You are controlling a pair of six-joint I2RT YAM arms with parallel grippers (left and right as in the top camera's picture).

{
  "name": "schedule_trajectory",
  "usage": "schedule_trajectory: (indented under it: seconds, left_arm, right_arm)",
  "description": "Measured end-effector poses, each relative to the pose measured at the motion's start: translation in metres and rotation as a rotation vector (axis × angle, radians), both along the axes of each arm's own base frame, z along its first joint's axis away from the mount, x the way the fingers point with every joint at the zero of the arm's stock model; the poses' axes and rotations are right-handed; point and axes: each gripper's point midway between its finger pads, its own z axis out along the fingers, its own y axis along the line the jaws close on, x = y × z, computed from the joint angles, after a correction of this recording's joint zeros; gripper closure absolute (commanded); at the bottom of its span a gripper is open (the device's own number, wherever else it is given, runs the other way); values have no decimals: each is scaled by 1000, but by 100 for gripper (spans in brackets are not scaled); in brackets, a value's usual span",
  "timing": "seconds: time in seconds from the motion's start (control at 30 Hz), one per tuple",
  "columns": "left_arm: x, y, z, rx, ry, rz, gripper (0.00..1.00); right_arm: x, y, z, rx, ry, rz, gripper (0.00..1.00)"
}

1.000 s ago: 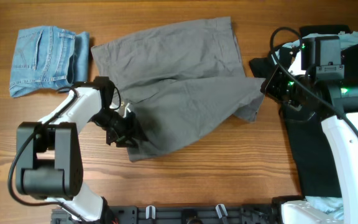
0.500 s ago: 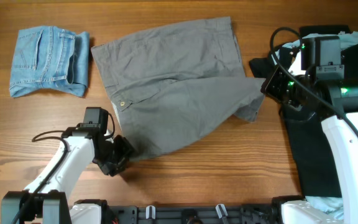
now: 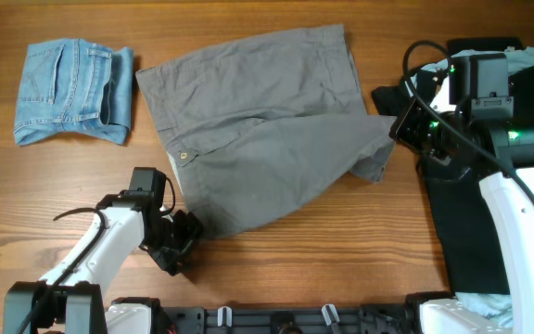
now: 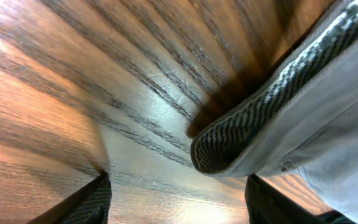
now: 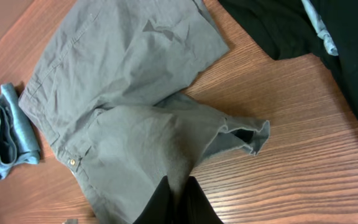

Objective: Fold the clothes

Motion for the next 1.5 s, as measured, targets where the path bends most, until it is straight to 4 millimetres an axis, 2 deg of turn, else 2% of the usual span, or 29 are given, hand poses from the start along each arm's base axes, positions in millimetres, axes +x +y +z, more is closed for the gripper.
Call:
schedule_trajectory:
  seconds: [0.07,0.1,0.2,0.33,0.43,0.47,0.63,0.7,0.73,0.77,0.83,0.9,0.93,0.97,1.0,1.03,1.07,1.1,1.17,1.23,1.27,1.3,1.4,1.43,1.47,1.5]
  left_arm:
    - [0,1,-1,4,-2,2,43]
    - [6,-2,-1,-9,-23,13,47]
    - [26,-7,1,-40,-101,30,49]
    - [38,-6,1,-30,-154,29,71]
    - [36,-1,-2,1,-150,23,92]
    - [36,-1,-3,3,-145,28,96]
    - [32,2,-5,19,-120,21,96]
    - [11,9,-2,49,-21,28,96]
    - [-4,17,4,74,51,36,96]
    - [-13,30,20,113,83,54,96]
    - [5,56,62,191,-27,94,96]
    - [18,69,92,237,-140,117,96]
    - [24,76,114,265,-222,134,96]
    - [28,81,129,286,-286,145,96]
    - [29,83,141,303,-328,154,96]
    - [32,85,150,311,-365,162,96]
    - [35,87,154,319,-383,167,96]
    - [44,91,161,326,-425,182,96]
    - [61,95,172,337,-502,197,96]
    - [78,99,179,344,-568,206,96]
    - [86,100,180,347,-588,209,96]
    - [95,102,181,352,-607,212,96]
    - [126,111,175,373,-642,221,96]
    - [144,115,170,378,-660,223,96]
    - [151,117,166,379,-660,223,96]
    - [166,120,166,383,-696,227,96]
  right_arm:
    - [0,0,0,0,0,0,95]
    - [0,0,0,0,0,0,95]
    - [0,0,0,0,0,0,95]
    - [0,0,0,0,0,0,94]
    - [0,0,0,0,0,0,95]
    - [0,0,0,0,0,0,95]
    - [0,0,0,0,0,0,96]
    - [-5,-1,-3,-7,23,-3,96]
    - [-9,-3,-5,-16,42,-7,96]
    - [-16,-5,-9,-30,75,-9,96]
    - [-25,-11,-15,-67,117,-22,96]
    - [-32,-14,-18,-84,145,-22,96]
    - [-29,-14,-16,-96,123,3,96]
    - [-24,-13,-13,-110,90,35,96]
    - [-3,-11,-1,-145,-29,109,96]
    - [8,-10,7,-164,-99,142,96]
    - [18,-8,15,-176,-160,167,96]
    - [38,-3,32,-191,-280,201,96]
    - [62,4,56,-197,-424,220,96]
    - [81,8,68,-191,-507,222,96]
    - [94,12,68,-185,-533,226,96]
    - [109,15,58,-177,-534,234,96]
    - [151,22,13,-165,-494,242,96]
    - [163,23,0,-164,-491,243,96]
    - [174,25,-6,-160,-505,244,96]
    - [187,27,-13,-158,-527,244,96]
